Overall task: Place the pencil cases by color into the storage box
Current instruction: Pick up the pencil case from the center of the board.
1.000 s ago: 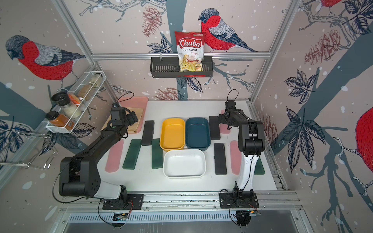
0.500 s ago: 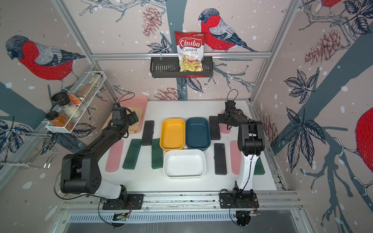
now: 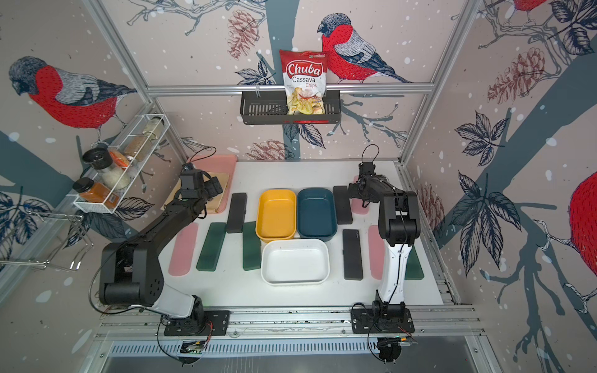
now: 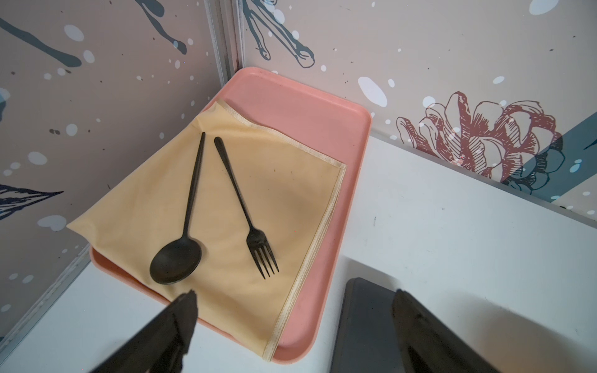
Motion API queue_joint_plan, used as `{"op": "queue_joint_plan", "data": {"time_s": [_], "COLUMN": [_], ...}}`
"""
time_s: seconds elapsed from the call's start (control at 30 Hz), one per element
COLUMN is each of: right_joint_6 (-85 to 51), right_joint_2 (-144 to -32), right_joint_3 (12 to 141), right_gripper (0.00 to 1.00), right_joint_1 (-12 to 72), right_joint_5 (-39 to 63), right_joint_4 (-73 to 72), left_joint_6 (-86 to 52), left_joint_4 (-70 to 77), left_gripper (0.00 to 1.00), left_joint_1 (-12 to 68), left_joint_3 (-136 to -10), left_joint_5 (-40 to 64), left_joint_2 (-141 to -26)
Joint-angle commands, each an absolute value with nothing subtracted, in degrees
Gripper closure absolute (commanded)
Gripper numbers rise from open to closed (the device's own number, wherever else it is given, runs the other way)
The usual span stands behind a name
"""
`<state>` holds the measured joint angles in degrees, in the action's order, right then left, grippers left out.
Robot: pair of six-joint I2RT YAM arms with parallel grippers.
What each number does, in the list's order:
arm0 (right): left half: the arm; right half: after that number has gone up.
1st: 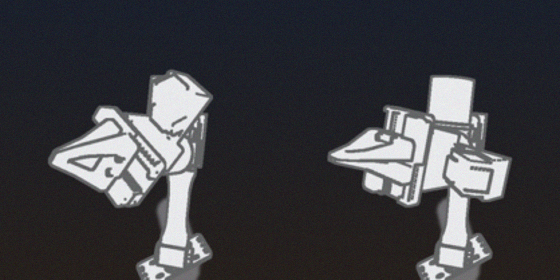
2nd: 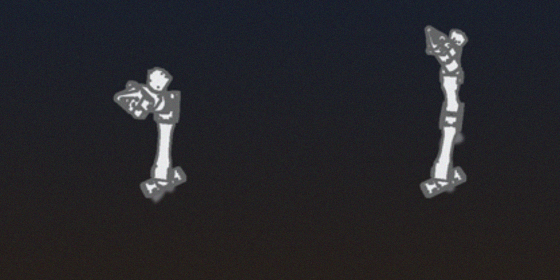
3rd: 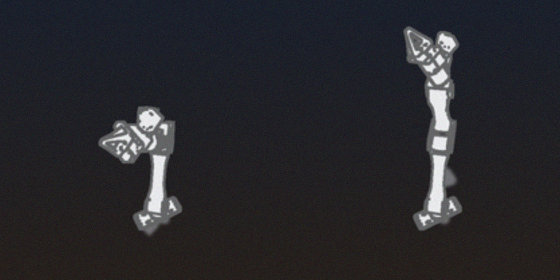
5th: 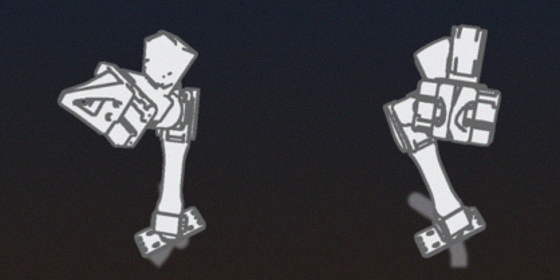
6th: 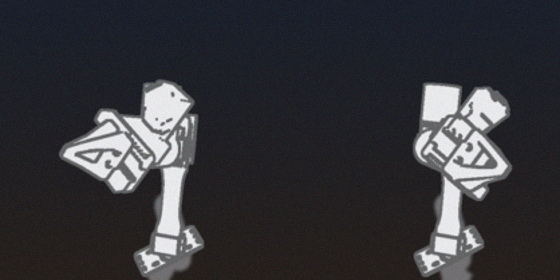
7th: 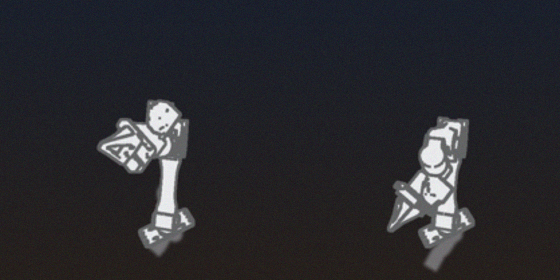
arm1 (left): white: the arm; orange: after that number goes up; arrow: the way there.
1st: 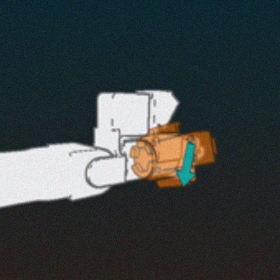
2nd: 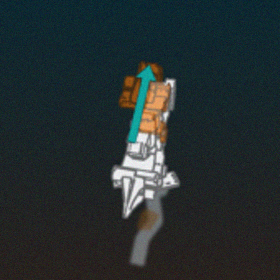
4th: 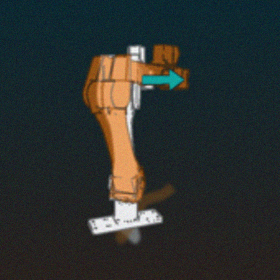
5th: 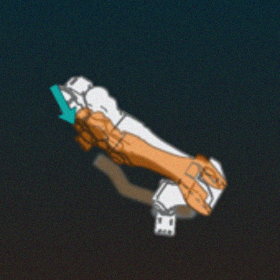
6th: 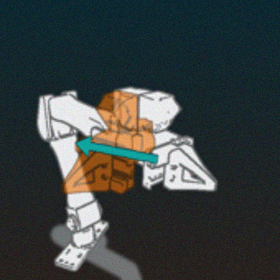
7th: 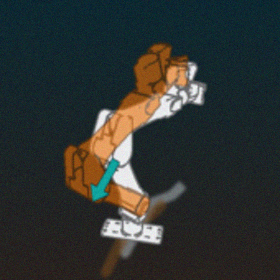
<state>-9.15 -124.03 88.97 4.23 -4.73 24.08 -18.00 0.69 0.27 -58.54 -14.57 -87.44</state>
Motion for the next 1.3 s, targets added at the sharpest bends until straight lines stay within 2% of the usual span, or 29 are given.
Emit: {"op": "queue_joint_plan", "data": {"time_s": [0.0,0.23,0.53,0.63,0.77,1.27], "right_joint_6": [-6.7,-6.1,-5.5,-5.1,-4.6,-3.5], "right_joint_2": [-125.4,-126.1,-125.6,-125.4,-124.6,-119.2], "right_joint_3": [89.2,89.2,87.9,88.4,89.2,92.1], "right_gripper": [0.07,0.16,0.43,0.49,0.52,0.52], "right_joint_1": [4.5,4.5,5.0,5.2,5.6,6.1], "right_joint_5": [-4.8,-2.7,-2.4,-2.6,-3.0,-6.7], "right_joint_4": [24.7,25.4,24.9,24.9,25.0,26.6], "left_joint_6": [-18.2,-18.0,-17.8,-17.8,-17.8,-17.6], "left_joint_4": [1.6,0.9,0.7,0.7,0.7,2.1], "left_gripper": [0.03,0.03,0.03,0.03,0.03,0.03], "left_joint_1": [0.4,0.4,0.4,0.4,0.4,0.4], "left_joint_3": [-59.1,-59.9,-60.4,-60.6,-61.0,-60.2], "left_joint_5": [-14.3,-14.0,-13.9,-13.6,-13.2,-12.0], "left_joint_2": [-87.8,-88.8,-89.5,-89.7,-89.8,-87.7]}}
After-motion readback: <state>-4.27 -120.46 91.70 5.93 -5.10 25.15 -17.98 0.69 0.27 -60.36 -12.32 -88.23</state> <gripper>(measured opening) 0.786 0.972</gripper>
